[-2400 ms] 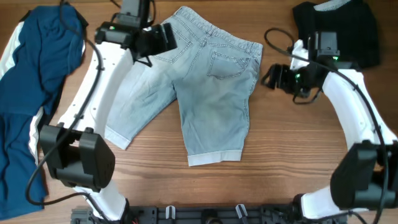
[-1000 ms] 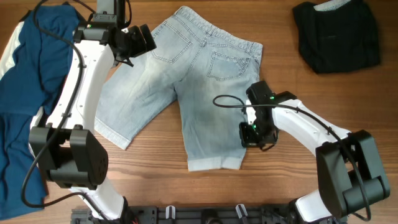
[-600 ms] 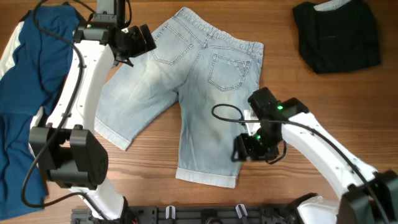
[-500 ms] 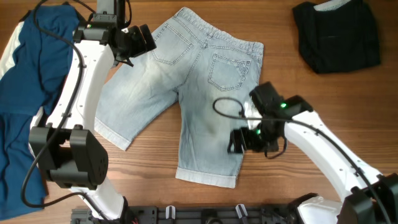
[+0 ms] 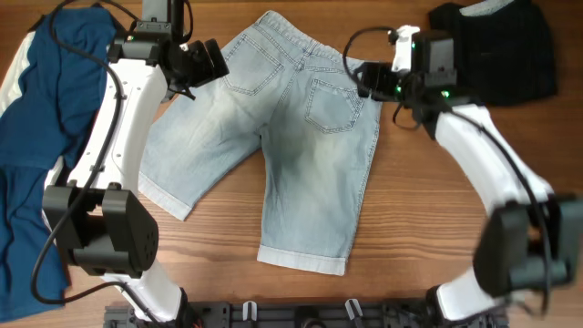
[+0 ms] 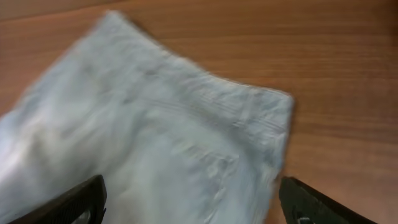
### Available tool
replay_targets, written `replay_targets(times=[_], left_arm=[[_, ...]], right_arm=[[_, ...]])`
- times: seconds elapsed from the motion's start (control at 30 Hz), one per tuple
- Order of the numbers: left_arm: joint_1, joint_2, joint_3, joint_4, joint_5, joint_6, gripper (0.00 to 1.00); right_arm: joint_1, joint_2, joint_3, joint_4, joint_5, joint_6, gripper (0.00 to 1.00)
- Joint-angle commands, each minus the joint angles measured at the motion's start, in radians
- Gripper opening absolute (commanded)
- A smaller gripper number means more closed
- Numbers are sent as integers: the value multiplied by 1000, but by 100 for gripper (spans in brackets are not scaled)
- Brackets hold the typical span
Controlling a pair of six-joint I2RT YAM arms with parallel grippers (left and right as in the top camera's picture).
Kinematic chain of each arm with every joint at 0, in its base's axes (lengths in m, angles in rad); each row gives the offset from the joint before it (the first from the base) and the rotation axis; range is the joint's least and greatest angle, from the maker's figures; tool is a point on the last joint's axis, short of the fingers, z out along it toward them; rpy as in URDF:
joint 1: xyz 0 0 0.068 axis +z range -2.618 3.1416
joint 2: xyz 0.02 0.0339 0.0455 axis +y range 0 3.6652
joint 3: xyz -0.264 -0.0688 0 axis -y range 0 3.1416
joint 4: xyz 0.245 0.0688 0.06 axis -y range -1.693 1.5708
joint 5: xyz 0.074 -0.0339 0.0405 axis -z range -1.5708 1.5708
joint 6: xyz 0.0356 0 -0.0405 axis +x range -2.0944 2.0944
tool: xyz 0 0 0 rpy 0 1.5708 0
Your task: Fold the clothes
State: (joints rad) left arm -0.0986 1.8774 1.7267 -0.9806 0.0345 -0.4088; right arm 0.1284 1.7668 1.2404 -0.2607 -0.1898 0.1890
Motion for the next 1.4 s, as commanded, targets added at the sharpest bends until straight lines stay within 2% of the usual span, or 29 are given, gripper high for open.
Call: replay_targets(times=[0.0, 0.13, 0.2, 0.37, 0.53, 1.23, 1.33, 1.37], left_arm=[[-6, 13, 1, -9, 2, 4, 100], [-24, 21, 1, -4, 2, 4, 100], [-37, 21, 1, -1, 2, 4, 100], [-63, 21, 1, 0, 2, 3, 100], [-70, 21, 1, 11, 2, -27, 100], [-70, 21, 1, 19, 2, -26, 100], [-70, 21, 1, 19, 2, -26, 100], [-70, 21, 1, 19, 2, -26, 100]], right_arm=[[-59, 159, 105, 47, -6, -4, 88], [-87, 296, 216, 83, -10, -66, 87], [-87, 332, 236, 109, -9, -144, 86], [-87, 373, 238, 146, 28, -191, 83], [-87, 420, 238, 167, 33, -188, 83], [-57, 515, 238, 196, 26, -130, 81], [-57, 531, 239, 208, 26, -128, 75], [-57, 534, 238, 207, 26, -124, 66]])
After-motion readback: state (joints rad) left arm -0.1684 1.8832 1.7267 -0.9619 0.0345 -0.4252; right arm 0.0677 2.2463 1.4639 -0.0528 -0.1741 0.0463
